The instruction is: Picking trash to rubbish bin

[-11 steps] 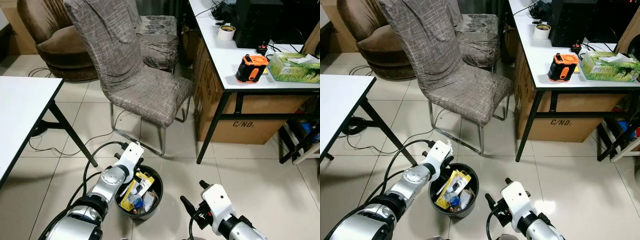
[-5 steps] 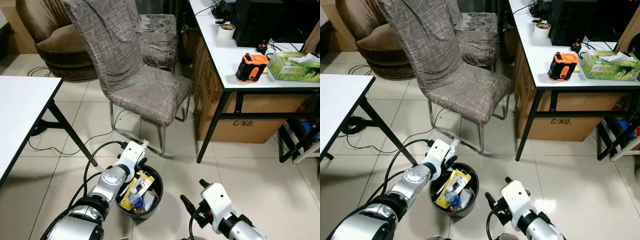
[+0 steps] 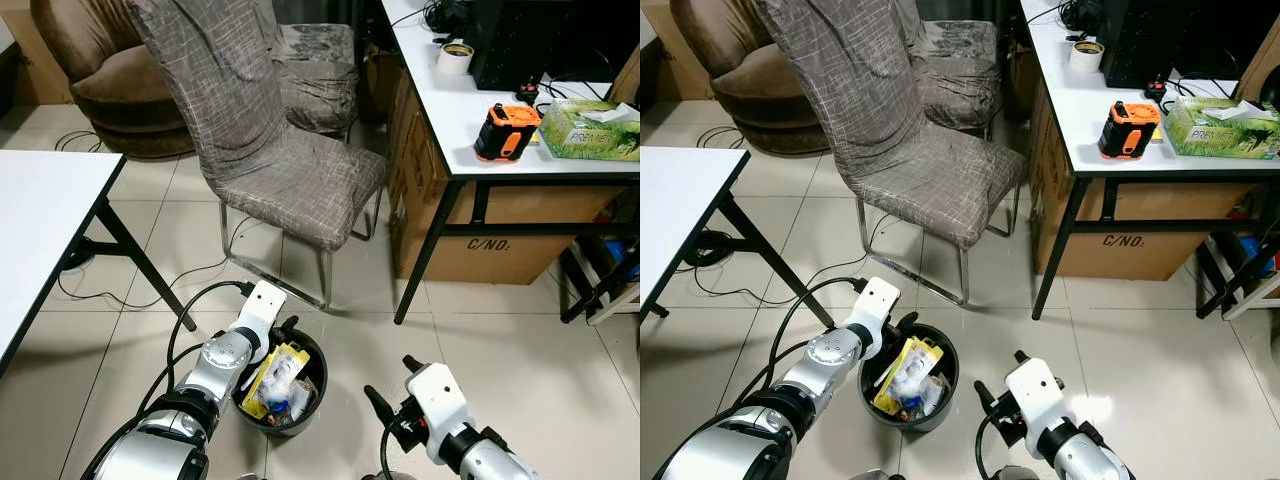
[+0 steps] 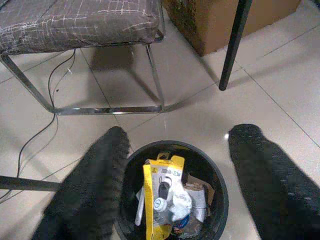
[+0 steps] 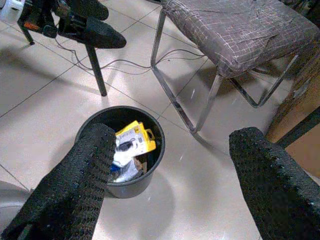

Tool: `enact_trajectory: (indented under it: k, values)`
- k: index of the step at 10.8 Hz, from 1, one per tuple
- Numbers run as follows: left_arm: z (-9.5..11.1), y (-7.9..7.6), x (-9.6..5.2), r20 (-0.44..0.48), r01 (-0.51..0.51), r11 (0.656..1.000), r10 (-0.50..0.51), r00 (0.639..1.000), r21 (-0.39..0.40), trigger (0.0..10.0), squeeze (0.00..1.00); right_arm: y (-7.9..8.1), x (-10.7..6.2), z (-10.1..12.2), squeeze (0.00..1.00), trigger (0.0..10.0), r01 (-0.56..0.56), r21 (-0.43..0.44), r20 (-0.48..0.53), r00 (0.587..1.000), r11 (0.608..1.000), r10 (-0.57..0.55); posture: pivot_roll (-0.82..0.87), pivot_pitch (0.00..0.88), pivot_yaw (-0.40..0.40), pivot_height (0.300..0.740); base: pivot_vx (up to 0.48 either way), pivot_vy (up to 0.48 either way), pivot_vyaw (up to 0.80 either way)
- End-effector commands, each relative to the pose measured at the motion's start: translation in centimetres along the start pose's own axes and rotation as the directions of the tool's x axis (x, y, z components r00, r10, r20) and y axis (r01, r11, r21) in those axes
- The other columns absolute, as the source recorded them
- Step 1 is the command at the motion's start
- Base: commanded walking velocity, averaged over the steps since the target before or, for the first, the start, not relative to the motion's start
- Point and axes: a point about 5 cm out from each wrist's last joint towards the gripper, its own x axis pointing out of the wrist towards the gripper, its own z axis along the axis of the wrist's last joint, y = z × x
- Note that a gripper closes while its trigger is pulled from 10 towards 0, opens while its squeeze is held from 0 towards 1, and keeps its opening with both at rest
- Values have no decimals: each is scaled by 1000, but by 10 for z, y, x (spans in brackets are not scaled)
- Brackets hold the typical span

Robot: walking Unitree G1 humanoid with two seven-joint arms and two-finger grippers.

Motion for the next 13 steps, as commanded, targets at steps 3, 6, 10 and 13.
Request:
enact_trajectory:
  k: [3, 6, 10, 13]
  values:
    - [6, 1, 1, 37, 6, 999, -4, 999, -39, 10000, 1000, 1, 2, 1, 0, 10000, -8, 3, 8, 1000, 1000, 8, -139, 89, 30, 740, 0, 0, 0]
    - [-28, 8, -25, 88, -55, 962, 82, 993, -266, 10000, 0, -17, 16, -3, 0, 10000, 188, 49, -41, 982, 981, -186, -123, 20, 35, 740, 0, 0, 0]
    - [-84, 3, -69, -32, -174, 943, 172, 985, -285, 10000, 0, -22, 44, -11, 0, 10000, 209, 187, -79, 977, 960, -197, -66, 0, -31, 740, 0, 0, 0]
    - [-113, -22, -70, -215, -102, 958, 44, 976, -268, 10000, 0, -3, 58, -67, 0, 10000, 254, 213, -353, 920, 943, -168, -49, 0, -52, 740, 0, 0, 0]
